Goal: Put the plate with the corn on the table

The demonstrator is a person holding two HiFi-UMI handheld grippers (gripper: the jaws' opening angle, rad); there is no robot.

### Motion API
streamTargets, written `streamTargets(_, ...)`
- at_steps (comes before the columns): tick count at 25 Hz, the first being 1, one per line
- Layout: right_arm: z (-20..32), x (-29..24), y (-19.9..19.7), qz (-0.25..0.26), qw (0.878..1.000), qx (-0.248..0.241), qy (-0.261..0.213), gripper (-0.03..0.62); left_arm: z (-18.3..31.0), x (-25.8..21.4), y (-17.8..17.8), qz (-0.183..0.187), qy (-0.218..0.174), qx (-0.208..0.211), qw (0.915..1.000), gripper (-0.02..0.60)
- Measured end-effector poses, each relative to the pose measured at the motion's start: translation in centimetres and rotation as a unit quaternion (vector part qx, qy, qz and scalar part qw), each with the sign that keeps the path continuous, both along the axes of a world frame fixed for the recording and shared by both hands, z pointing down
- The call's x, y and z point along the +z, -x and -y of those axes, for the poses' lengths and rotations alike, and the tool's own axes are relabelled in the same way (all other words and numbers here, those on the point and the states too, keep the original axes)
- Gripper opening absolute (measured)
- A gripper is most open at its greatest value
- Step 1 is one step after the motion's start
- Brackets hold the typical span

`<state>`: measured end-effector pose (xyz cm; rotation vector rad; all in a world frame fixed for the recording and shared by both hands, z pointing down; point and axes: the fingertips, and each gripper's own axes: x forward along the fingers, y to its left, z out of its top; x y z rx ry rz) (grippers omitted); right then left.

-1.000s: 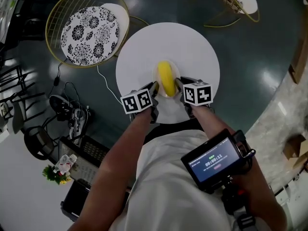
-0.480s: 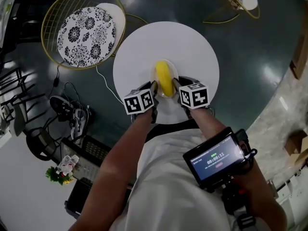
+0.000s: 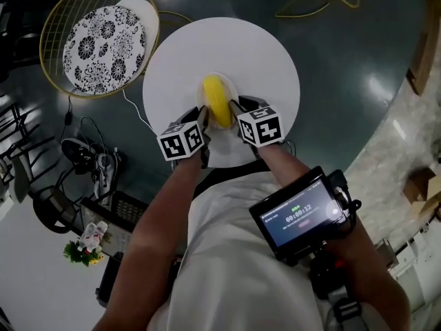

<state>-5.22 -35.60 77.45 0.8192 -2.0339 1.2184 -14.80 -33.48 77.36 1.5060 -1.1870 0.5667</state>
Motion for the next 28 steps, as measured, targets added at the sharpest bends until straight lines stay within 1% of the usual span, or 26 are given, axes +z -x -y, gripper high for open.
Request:
streamTargets(3,0.0,0.2,-0.2,0.006,1.0,0.002,-0.001,0.054,0.0,0.1,-0.2,-0.005,-0.01,-0.001,0.9999,0.056)
streamTargets(9,-0.1,0.2,-0.8,-0.008,1.0,0.01,-0.011,0.054,0.1,-0.7,0.6,0.011,-0.028,0.003,0.9995,0.057)
streamTargets(15,0.6,-0.6,-2.4,-0.018,0.998,0.052,-0.036,0.053,-0.8,-2.0,1.7,0.015,-0.047,-0.002,0.9988,0.057)
streamTargets(19,0.7,-2.1,-3.5,-0.023,0.995,0.079,-0.049,0.052,-2.3,-3.3,1.9,0.004,-0.061,-0.011,0.9981,0.056)
streamTargets(24,-0.7,-3.9,-3.9,-0.023,0.994,0.082,-0.065,0.049,-4.4,-5.1,2.2,-0.016,-0.081,-0.018,0.9964,0.054)
streamTargets(25,-1.0,-4.3,-4.0,-0.022,0.994,0.082,-0.068,0.031,-4.8,-5.4,2.2,-0.02,-0.086,-0.016,0.9959,0.053)
streamTargets(26,-1.3,-4.7,-4.0,-0.021,0.994,0.082,-0.071,0.008,-5.2,-5.8,2.1,-0.024,-0.092,-0.013,0.9954,0.039)
streamTargets(27,-1.7,-5.1,-3.9,-0.018,0.994,0.082,-0.074,0.008,-5.5,-6.3,2.0,-0.026,-0.097,-0.008,0.9949,0.016)
streamTargets(28,-2.0,-5.5,-3.9,-0.013,0.994,0.081,-0.078,0.008,-5.9,-6.7,1.9,-0.028,-0.103,-0.003,0.9943,0.006)
